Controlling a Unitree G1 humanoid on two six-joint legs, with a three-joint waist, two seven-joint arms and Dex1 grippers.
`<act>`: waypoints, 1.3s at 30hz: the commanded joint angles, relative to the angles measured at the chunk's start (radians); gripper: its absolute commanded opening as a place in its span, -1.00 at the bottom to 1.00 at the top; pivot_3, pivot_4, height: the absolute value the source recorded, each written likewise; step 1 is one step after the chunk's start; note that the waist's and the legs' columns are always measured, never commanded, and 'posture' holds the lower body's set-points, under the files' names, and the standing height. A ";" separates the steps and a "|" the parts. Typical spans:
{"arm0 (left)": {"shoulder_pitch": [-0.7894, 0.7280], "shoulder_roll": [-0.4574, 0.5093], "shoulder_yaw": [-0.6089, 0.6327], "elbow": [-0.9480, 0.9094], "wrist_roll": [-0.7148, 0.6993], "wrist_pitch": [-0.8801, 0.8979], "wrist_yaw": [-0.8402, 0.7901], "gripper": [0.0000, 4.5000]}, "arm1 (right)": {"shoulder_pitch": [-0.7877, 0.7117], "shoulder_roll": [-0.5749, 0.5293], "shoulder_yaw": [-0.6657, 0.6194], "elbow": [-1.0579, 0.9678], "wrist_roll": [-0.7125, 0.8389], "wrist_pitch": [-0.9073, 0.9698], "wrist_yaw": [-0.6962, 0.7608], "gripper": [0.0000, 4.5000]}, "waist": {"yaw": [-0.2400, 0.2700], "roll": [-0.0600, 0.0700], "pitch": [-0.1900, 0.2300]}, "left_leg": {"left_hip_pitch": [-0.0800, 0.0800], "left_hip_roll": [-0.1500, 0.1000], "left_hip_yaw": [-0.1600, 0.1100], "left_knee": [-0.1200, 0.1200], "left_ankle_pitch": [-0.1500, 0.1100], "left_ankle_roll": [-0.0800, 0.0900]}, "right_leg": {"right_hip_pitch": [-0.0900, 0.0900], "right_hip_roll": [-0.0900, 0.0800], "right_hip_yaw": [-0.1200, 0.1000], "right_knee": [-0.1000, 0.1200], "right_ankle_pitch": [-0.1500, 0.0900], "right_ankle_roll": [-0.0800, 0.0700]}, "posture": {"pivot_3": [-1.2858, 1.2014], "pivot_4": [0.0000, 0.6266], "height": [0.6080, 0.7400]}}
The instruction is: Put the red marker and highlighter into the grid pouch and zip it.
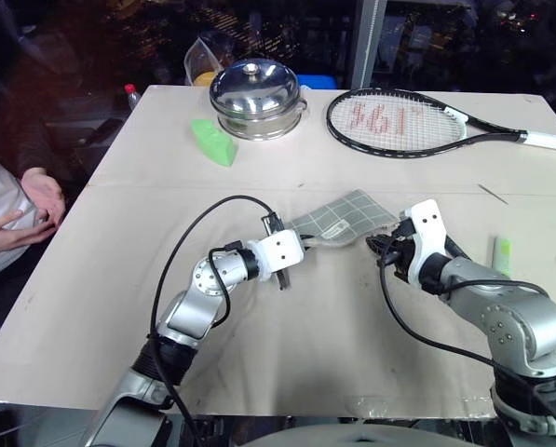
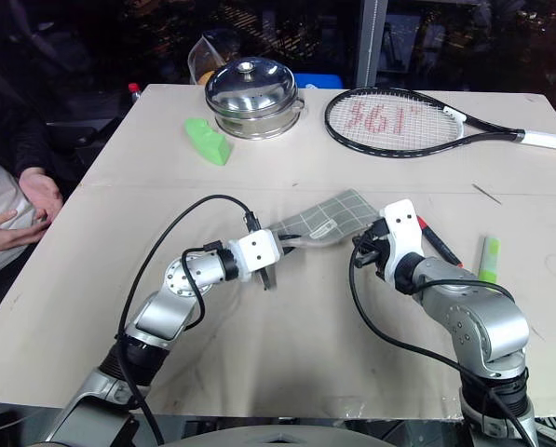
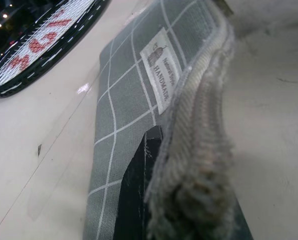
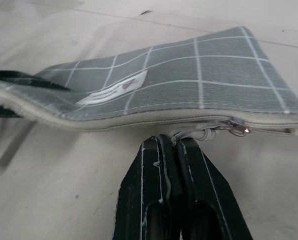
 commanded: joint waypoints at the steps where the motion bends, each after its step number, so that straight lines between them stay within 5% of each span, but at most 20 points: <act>1: -0.012 -0.006 0.019 -0.027 -0.016 0.008 0.011 -1.00 | -0.003 -0.014 0.009 -0.065 0.057 0.011 0.038 -0.97 | 0.000 0.000 0.000 | 0.000 0.000 0.000 0.000 0.000 0.000 | 0.000 0.000 0.000 0.000 0.000 0.000 | 0.03 -0.52 1.00; 39: -0.040 -0.078 0.040 -0.187 -0.158 0.379 -0.018 -1.00 | -0.041 -0.150 0.053 -0.017 0.054 -0.059 0.083 -0.97 | 0.001 -0.001 0.000 | 0.000 0.000 0.000 0.000 0.000 0.000 | 0.000 0.000 0.000 0.000 0.000 0.000 | 0.03 -0.52 1.00</act>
